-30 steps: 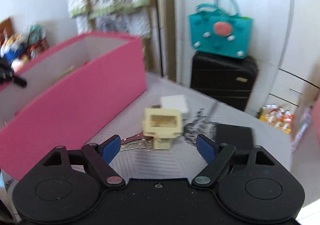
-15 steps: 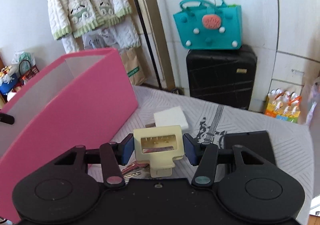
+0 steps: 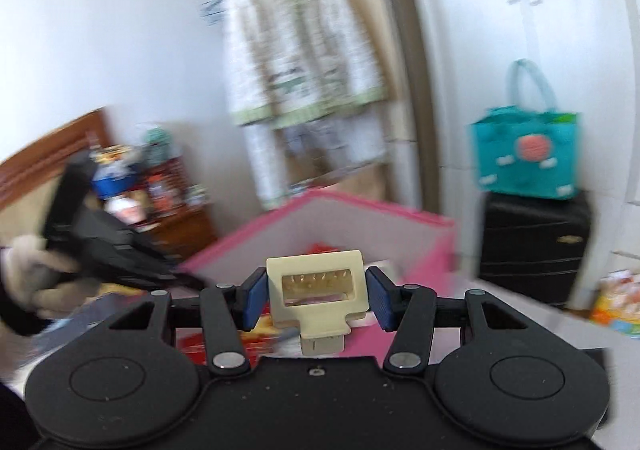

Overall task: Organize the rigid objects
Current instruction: 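Carry the cream clip into the box and release it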

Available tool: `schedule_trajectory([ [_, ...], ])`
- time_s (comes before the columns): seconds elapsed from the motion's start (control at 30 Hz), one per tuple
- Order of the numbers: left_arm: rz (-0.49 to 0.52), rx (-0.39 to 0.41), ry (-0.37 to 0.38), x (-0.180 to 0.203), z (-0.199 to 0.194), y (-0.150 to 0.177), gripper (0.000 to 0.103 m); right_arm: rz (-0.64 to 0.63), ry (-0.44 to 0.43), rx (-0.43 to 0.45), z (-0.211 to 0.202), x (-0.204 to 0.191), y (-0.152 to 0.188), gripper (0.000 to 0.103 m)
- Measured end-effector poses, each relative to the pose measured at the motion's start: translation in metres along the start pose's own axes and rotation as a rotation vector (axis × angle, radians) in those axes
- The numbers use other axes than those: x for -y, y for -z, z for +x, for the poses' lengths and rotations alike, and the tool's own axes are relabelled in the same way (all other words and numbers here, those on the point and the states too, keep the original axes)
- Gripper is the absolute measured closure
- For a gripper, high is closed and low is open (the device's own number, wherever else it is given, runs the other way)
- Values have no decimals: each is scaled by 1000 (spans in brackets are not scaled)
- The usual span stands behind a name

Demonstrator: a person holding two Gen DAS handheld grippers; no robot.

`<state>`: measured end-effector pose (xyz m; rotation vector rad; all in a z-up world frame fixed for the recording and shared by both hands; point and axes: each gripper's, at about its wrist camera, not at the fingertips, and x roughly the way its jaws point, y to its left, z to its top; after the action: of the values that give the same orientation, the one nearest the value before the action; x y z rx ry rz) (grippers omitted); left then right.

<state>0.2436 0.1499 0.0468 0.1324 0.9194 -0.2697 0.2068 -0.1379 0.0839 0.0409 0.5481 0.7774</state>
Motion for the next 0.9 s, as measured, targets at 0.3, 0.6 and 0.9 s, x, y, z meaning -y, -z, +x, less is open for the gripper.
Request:
schedule_trajectory([
  [0.3, -22, 14, 17, -5, -1, 3, 94, 43, -95, -260, 89, -45, 11, 45],
  [0.6, -32, 21, 31, -7, 0, 4, 94, 47, -102, -198, 77, -41, 13, 37],
  [0.9, -39, 20, 28, -5, 0, 4, 94, 94, 0, -78, 19, -9, 14, 35],
])
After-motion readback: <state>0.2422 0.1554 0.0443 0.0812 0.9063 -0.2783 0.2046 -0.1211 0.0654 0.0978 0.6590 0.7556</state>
